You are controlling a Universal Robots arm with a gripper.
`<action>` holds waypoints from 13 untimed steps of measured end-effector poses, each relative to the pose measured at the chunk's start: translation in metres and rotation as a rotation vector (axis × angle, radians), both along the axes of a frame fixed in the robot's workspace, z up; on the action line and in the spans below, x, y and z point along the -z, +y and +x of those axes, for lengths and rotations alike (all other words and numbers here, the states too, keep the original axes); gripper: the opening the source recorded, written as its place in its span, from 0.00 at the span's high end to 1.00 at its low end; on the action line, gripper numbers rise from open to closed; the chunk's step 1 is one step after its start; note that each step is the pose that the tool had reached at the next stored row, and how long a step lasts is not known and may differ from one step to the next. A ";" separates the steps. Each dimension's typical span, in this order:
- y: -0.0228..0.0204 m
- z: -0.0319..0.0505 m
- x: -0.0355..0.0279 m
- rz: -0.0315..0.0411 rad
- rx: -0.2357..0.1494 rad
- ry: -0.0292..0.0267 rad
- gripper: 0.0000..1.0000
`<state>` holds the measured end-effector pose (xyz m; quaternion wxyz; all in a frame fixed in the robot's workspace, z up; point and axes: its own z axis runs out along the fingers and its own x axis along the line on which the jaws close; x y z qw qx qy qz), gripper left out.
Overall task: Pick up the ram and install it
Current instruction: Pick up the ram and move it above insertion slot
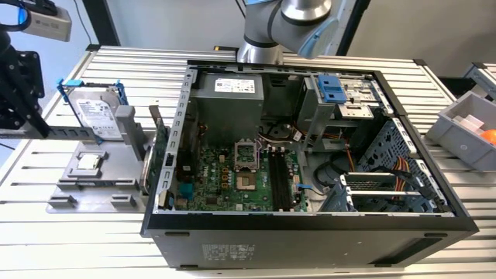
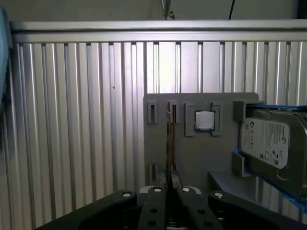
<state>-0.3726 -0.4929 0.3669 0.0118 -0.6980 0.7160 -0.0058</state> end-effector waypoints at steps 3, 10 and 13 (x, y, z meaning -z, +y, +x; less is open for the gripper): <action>0.0010 0.0000 -0.0059 -0.0001 0.000 0.0000 1.00; 0.0020 0.0000 -0.0137 -0.0012 0.000 -0.0002 1.00; 0.0020 0.0000 -0.0138 -0.0013 0.000 -0.0001 1.00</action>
